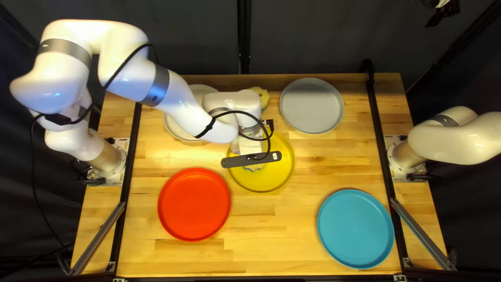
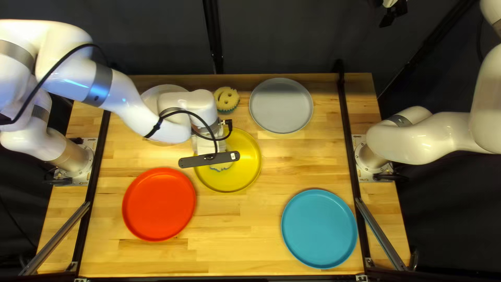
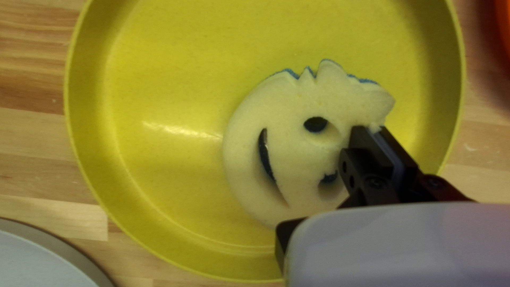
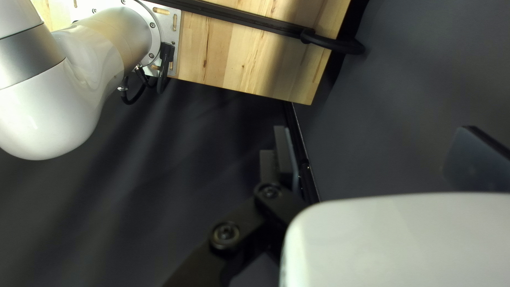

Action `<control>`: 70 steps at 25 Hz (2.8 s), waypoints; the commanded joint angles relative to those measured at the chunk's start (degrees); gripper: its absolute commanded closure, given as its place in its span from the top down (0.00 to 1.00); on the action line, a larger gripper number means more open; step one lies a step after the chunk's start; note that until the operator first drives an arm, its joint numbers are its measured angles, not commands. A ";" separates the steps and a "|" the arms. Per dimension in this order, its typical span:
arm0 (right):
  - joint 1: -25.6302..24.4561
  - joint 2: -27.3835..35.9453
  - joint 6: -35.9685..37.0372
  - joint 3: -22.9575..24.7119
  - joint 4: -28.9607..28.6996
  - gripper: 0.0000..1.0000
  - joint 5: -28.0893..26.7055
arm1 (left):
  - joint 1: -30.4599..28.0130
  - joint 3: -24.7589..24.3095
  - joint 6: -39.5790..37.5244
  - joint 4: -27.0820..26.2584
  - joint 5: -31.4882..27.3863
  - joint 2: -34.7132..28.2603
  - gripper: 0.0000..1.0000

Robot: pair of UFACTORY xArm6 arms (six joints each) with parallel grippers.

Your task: Pick up sponge and scrub the plate

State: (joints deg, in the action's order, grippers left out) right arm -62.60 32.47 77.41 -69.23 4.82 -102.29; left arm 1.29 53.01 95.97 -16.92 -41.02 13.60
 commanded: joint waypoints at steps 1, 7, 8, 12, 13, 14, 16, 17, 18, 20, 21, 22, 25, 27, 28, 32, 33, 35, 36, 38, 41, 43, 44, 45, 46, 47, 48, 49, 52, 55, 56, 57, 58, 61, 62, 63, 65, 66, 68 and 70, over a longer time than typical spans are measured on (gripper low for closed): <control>0.00 0.00 0.00 0.00 0.00 1.00 0.00 | -0.18 0.36 -0.14 -0.36 0.21 0.51 0.00; 0.00 0.00 0.00 0.00 0.00 1.00 0.00 | -0.70 5.23 0.17 -0.38 -0.32 4.37 0.00; 0.00 0.00 0.00 0.00 0.00 1.00 0.00 | -0.74 6.52 0.23 -0.29 -0.57 5.25 0.00; 0.00 0.00 0.00 0.00 0.00 1.00 0.00 | -1.21 11.07 0.38 0.06 -1.45 8.30 0.00; 0.00 0.00 0.00 0.00 0.00 1.00 0.00 | -1.32 11.79 0.45 0.13 -1.55 8.78 0.00; 0.00 0.00 0.00 0.00 0.00 1.00 0.00 | -1.40 12.64 0.43 0.26 -1.74 9.36 0.00; 0.00 0.00 0.00 0.00 0.00 1.00 0.00 | -1.52 15.19 0.59 0.65 -2.38 11.10 0.00; 0.00 0.00 0.00 0.00 0.00 1.00 0.00 | -1.59 15.94 0.62 0.76 -2.58 11.61 0.00; 0.00 0.00 0.00 0.00 0.00 1.00 0.00 | -1.70 17.79 0.68 1.02 -3.11 12.84 0.00; 0.00 0.00 0.00 0.00 0.00 1.00 0.00 | -1.89 20.24 0.70 1.39 -3.87 14.31 0.00; 0.00 0.00 0.00 0.00 0.00 1.00 0.00 | -1.96 20.79 0.79 1.50 -4.02 14.63 0.00; 0.00 0.00 0.00 0.00 0.00 1.00 0.00 | -1.97 21.62 0.82 1.64 -4.32 15.13 0.00; 0.00 0.00 0.00 0.00 0.00 1.00 0.00 | -1.93 24.23 1.11 2.33 -5.46 16.44 0.00; 0.00 0.00 0.00 0.00 0.00 1.00 0.00 | -1.88 24.03 1.27 2.60 -5.61 16.11 0.00; 0.00 0.00 0.00 0.00 0.00 1.00 0.00 | -1.89 23.29 1.43 2.67 -5.47 15.52 0.00; 0.00 0.00 0.00 0.00 0.00 1.00 0.00 | -2.40 19.84 1.08 2.74 -4.57 12.91 0.00; 0.00 0.00 0.00 0.00 0.00 1.00 0.00 | -2.48 18.04 0.88 2.80 -4.21 11.45 0.00; 0.00 0.00 0.00 0.00 0.00 1.00 0.00 | -2.77 14.89 0.38 2.88 -3.50 9.00 0.00; 0.00 0.00 0.00 0.00 0.00 1.00 0.00 | -2.92 13.51 0.15 2.85 -3.11 8.04 0.00; 0.00 0.00 0.00 0.00 0.00 1.00 0.00 | -3.32 10.47 -0.34 2.57 -2.01 6.22 0.00; 0.00 0.00 0.00 0.00 0.00 1.00 0.00 | -3.59 7.13 -0.81 2.05 -0.95 4.24 0.00; 0.00 0.00 0.00 0.00 0.00 1.00 0.00 | -3.97 5.92 -1.35 1.91 -0.58 3.46 0.00; 0.00 0.00 0.00 0.00 0.00 1.00 0.00 | -4.07 5.71 -1.49 1.90 -0.51 3.33 0.00; 0.00 0.00 0.00 0.00 0.00 1.00 0.00 | -4.42 4.42 -1.92 1.91 -0.11 2.53 0.00; 0.00 0.00 0.00 0.00 0.00 1.00 0.00 | -4.53 3.79 -2.15 1.93 0.02 2.11 0.00; 0.00 0.00 0.00 0.00 0.00 1.00 0.00 | -4.68 2.91 -2.51 1.97 0.15 1.47 0.00; 0.00 0.00 0.00 0.00 0.00 1.00 0.00 | -4.79 2.35 -2.84 2.01 0.15 0.99 0.00; 0.00 0.00 0.00 0.00 0.00 1.00 0.00 | -4.86 2.12 -3.08 2.07 0.13 0.79 0.00; 0.00 0.00 0.00 0.00 0.00 1.00 0.00 | -5.06 2.45 -3.59 2.17 0.10 1.28 0.00; 0.00 0.00 0.00 0.00 0.00 1.00 0.00 | -4.93 2.44 -3.13 1.91 0.27 1.52 0.00; 0.00 0.00 0.00 0.00 0.00 1.00 0.00 | -4.93 3.17 -2.95 1.82 0.25 2.22 0.00; 0.00 0.00 0.00 0.00 0.00 1.00 0.00 | -4.90 3.98 -2.79 1.81 0.13 2.90 0.00; 0.00 0.00 0.00 0.00 0.00 1.00 0.00 | -4.85 5.17 -2.62 1.87 -0.12 3.79 0.00; 0.00 0.00 0.00 0.00 0.00 1.00 0.00 | -4.56 7.94 -1.99 2.00 -0.73 5.73 0.00; 0.00 0.00 0.00 0.00 0.00 1.00 0.00 | -4.44 9.08 -1.81 2.12 -1.03 6.44 0.00; 0.00 0.00 0.00 0.00 0.00 1.00 0.00 | -4.40 10.02 -1.69 2.23 -1.27 7.02 0.00; 0.00 0.00 0.00 0.00 0.00 1.00 0.00 | -4.28 12.57 -1.56 2.62 -2.04 8.46 0.00; 0.00 0.00 0.00 0.00 0.00 1.00 0.00 | -4.30 13.58 -1.57 2.85 -2.41 8.90 0.00; 0.00 0.00 0.00 0.00 0.00 1.00 0.00 | -4.53 15.00 -1.93 3.42 -2.99 9.23 0.00; 0.00 0.00 0.00 0.00 0.00 1.00 0.00 | -5.09 14.41 -2.32 3.67 -3.01 7.91 0.00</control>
State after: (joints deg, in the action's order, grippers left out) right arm -62.60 32.47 77.41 -69.23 4.82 -102.29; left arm -3.29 67.55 94.06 -13.65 -43.76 22.46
